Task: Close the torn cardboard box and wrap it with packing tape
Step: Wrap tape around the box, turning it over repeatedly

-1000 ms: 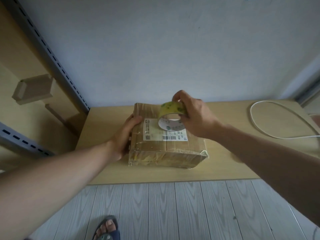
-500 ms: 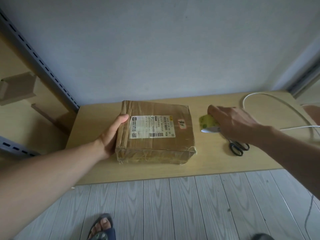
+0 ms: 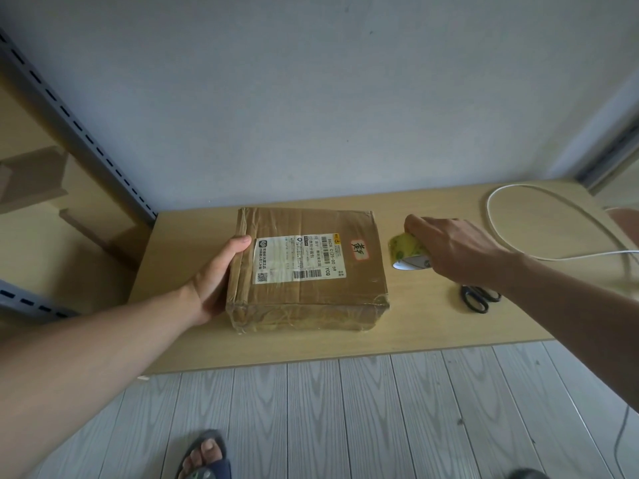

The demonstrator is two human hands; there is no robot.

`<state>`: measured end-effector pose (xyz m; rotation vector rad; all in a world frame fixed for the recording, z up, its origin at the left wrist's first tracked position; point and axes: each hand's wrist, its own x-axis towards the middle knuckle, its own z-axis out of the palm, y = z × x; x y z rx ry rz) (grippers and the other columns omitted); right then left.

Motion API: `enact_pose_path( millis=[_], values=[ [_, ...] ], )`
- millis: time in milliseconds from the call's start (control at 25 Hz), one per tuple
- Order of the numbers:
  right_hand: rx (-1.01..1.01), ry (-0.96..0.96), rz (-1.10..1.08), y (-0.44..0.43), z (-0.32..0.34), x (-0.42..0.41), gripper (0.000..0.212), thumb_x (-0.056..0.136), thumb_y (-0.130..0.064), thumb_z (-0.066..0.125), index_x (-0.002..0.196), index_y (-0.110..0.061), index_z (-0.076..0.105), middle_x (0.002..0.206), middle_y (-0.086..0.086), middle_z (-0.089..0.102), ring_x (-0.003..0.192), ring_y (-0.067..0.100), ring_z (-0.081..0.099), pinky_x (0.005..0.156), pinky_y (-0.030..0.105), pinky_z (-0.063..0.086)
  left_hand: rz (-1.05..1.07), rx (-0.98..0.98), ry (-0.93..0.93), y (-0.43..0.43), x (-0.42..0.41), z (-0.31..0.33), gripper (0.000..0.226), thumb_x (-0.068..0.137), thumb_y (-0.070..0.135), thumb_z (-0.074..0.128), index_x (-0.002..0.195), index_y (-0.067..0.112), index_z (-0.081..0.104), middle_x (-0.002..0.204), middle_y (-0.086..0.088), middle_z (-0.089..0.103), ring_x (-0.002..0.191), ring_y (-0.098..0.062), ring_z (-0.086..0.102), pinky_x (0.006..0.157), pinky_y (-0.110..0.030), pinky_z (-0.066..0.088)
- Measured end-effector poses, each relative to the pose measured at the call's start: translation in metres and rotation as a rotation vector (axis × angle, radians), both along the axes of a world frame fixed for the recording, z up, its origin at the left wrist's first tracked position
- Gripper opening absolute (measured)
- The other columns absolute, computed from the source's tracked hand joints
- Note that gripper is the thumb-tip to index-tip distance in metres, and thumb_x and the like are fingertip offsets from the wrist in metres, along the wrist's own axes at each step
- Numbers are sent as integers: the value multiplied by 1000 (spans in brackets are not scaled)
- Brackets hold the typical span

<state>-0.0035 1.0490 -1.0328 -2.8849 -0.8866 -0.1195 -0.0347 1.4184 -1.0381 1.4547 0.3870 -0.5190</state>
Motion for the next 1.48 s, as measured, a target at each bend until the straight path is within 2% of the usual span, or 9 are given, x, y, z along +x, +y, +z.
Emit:
enact_pose_path(
  millis=[240,440,560,760,1000,1120,1240,1360,1480],
  values=[
    [-12,71,-15,15,-26,-2,12,97,-16,50,103,-16,40,79,-3,51,53,22,47,42,23,25,-37,138,-38,15,5,-6,38,100,44,47,115,19,72,110,-12,75,100,-27,72,98,-45,50],
    [-59,96,-75,33,-42,7,23,95,-19,55,110,-19,37,90,4,59,62,25,55,52,38,51,-181,849,-543,9,16,21,87,90,43,68,157,39,13,161,-5,28,148,-26,28,120,-55,23],
    [-99,109,-85,33,-38,6,31,90,-15,58,115,-17,39,95,5,58,71,29,59,56,38,48,-708,961,-772,-53,18,59,119,61,77,73,151,53,0,168,-7,-7,156,-29,-4,123,-60,9],
    [-208,184,-192,39,-33,1,50,92,-15,57,137,-17,34,119,7,60,100,32,64,72,38,50,-1272,1310,-453,-145,40,59,154,42,79,84,150,53,-23,144,-16,-55,137,-44,-43,116,-64,-20],
    [-100,265,-217,30,-21,-11,45,91,-18,57,133,-20,40,114,8,63,95,34,64,65,35,45,-1265,1356,-535,-151,33,58,150,37,83,82,152,56,-11,164,-22,-15,152,-49,-4,120,-64,0],
    [314,169,-263,16,28,-7,32,78,-30,75,100,-24,53,83,0,62,70,17,59,57,29,45,-1015,1158,-749,-129,32,77,140,40,75,84,150,61,0,162,-11,1,150,-41,15,120,-61,11],
    [747,-22,-448,26,79,-7,32,66,4,64,84,-20,54,70,-10,54,63,0,47,50,12,33,-817,920,-932,-99,24,87,141,40,68,89,151,57,3,150,1,14,138,-28,32,115,-51,35],
    [901,99,-423,59,90,-18,27,75,6,54,86,-19,55,76,-4,61,73,10,58,59,21,46,-844,792,-896,-68,18,88,140,42,76,87,150,60,-1,157,4,6,144,-18,27,120,-41,33],
    [907,164,-360,84,88,-19,31,81,4,50,99,-20,52,89,-1,64,84,12,62,60,25,51,-796,565,-814,-54,23,99,104,56,92,63,144,46,36,141,-1,32,139,-15,34,116,-34,34]
  ],
)
